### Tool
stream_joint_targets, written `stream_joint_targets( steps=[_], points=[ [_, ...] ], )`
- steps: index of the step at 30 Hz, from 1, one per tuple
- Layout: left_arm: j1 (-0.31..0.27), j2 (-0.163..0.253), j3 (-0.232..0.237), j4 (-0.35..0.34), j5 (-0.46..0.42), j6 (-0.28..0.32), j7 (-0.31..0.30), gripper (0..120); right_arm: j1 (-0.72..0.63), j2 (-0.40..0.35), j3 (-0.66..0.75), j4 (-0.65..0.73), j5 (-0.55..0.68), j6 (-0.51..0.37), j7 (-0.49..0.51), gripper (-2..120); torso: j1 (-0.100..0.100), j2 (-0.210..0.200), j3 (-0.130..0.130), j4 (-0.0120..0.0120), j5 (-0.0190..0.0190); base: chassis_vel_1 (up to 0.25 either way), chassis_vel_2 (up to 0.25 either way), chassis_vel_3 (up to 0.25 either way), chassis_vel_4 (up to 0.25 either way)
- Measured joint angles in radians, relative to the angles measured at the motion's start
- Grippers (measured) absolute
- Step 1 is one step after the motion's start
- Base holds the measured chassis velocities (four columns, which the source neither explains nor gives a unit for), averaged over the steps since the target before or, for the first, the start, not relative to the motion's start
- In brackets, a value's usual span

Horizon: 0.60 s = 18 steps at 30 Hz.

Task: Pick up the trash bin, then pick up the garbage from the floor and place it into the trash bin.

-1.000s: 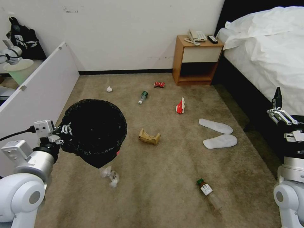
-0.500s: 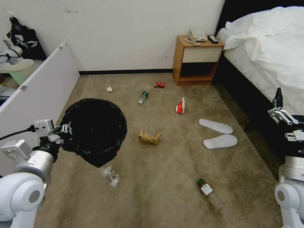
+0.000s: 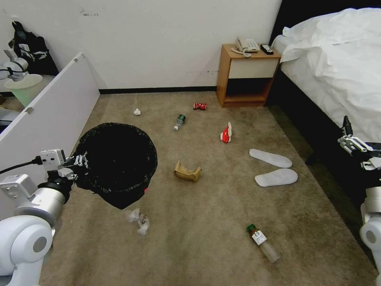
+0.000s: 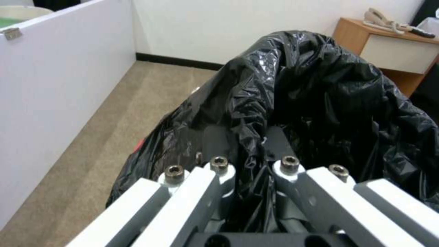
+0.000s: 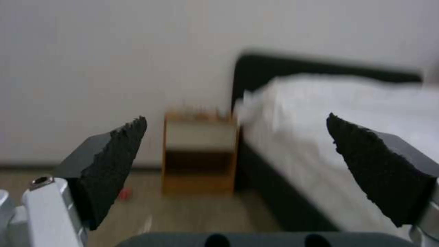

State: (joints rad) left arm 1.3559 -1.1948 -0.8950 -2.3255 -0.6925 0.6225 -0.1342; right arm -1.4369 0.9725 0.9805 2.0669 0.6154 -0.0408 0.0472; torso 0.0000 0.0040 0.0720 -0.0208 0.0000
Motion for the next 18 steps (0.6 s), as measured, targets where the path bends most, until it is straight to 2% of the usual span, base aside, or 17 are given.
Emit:
stream_joint_targets(
  steps=[2,3,4,5,6,8,9,10,11,15,18],
  points=[
    [-0.006,0.001,-0.001,0.012,0.000,-0.003,0.005,4,-0.009,-0.025,-0.009,-0.010,0.025,-0.112,0.011,100,0.000,0.000,0.000,0.0000,0.0002,0.000,0.000,0.000,0.000],
    [-0.006,0.001,-0.001,0.012,0.000,-0.003,0.005,4,-0.009,-0.025,-0.009,-0.010,0.025,-0.112,0.011,100,0.000,0.000,0.000,0.0000,0.0002,0.000,0.000,0.000,0.000],
    [-0.008,0.001,-0.002,0.020,-0.001,-0.005,0.009,4,-0.015,-0.035,-0.014,-0.012,0.036,-0.172,0.013,100,0.000,0.000,0.000,-0.0001,0.0003,0.000,0.000,0.000,0.000],
    [-0.010,0.002,-0.003,0.031,-0.001,-0.008,0.013,4,-0.020,-0.046,-0.017,-0.012,0.045,-0.274,0.013,100,0.000,0.000,0.000,-0.0001,0.0001,0.000,0.000,0.000,0.000],
    [-0.010,0.002,-0.003,0.031,-0.001,-0.008,0.013,4,-0.020,-0.046,-0.017,-0.012,0.045,-0.274,0.013,100,0.000,0.000,0.000,-0.0001,0.0001,0.000,0.000,0.000,0.000],
    [-0.012,0.002,-0.004,0.048,0.000,-0.013,0.018,4,-0.027,-0.059,-0.022,-0.006,0.061,-0.442,0.012,100,0.000,0.000,0.000,0.0000,0.0001,0.000,0.000,0.000,0.000],
    [-0.012,0.002,-0.004,0.048,0.000,-0.013,0.018,4,-0.027,-0.059,-0.022,-0.006,0.061,-0.442,0.012,100,0.000,0.000,0.000,0.0000,0.0001,0.000,0.000,0.000,0.000],
    [-0.013,0.002,-0.004,0.054,0.000,-0.014,0.020,4,-0.029,-0.062,-0.023,-0.002,0.065,-0.507,0.010,100,0.000,0.000,0.000,-0.0001,0.0001,0.000,0.000,0.000,0.000],
    [-0.015,0.002,-0.004,0.064,0.001,-0.016,0.023,4,-0.032,-0.067,-0.026,0.006,0.081,-0.625,0.007,100,0.000,0.000,0.000,-0.0001,0.0001,0.000,0.000,0.000,0.000],
    [-0.018,0.002,-0.004,0.073,0.002,-0.018,0.024,4,-0.039,-0.073,-0.028,0.011,0.089,-0.690,-0.010,100,0.000,0.000,0.000,-0.0001,0.0001,0.000,0.000,0.000,0.000],
    [-0.022,0.000,-0.003,0.101,0.007,-0.024,0.029,4,-0.078,-0.096,-0.051,-0.004,0.031,-0.716,-0.075,100,0.000,0.000,0.000,0.0000,0.0000,0.000,0.000,0.000,0.000]
  ],
)
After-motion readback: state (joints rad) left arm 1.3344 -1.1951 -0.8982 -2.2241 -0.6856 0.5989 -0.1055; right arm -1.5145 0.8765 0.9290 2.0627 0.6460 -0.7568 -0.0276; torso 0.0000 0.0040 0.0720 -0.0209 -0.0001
